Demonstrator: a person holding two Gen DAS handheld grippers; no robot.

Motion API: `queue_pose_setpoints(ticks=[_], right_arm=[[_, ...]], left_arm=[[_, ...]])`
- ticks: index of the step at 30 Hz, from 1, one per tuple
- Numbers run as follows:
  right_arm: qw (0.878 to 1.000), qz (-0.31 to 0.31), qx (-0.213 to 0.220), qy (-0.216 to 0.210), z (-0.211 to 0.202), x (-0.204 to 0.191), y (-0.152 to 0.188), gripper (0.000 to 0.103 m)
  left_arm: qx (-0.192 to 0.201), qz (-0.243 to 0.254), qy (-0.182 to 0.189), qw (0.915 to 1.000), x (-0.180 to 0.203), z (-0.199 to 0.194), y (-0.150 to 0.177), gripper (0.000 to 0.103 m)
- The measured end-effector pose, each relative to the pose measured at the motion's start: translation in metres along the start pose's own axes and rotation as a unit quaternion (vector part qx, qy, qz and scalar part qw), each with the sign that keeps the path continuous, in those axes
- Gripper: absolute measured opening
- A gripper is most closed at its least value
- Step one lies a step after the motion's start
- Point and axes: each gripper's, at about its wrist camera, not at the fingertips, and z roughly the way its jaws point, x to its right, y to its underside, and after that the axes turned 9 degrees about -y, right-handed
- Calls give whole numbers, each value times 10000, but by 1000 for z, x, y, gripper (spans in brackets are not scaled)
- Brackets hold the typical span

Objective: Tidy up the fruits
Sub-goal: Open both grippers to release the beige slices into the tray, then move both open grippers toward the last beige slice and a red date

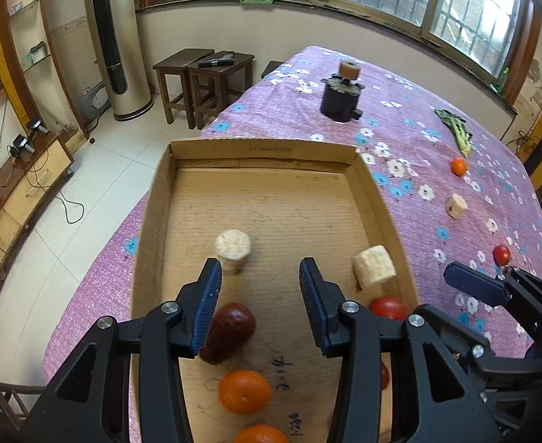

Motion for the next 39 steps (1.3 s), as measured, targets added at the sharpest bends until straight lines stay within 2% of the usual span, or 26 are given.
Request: queue_pose_setpoints(ticks=[21,23,25,39], right_arm=[[9939,824,325,657,-76,85,51,50],[9922,911,355,776,-84,94,57,53],[9907,999,371,851,-90,103,62,54],[9762,1645,524,1314,-130,161,101,54]], left_arm=[[86,440,366,9983,69,-22,4,42],[98,499,418,9978,78,-24,5,49],[126,545,461,9974,84,-27,6,51],[87,948,829,9920,145,-28,6,51]])
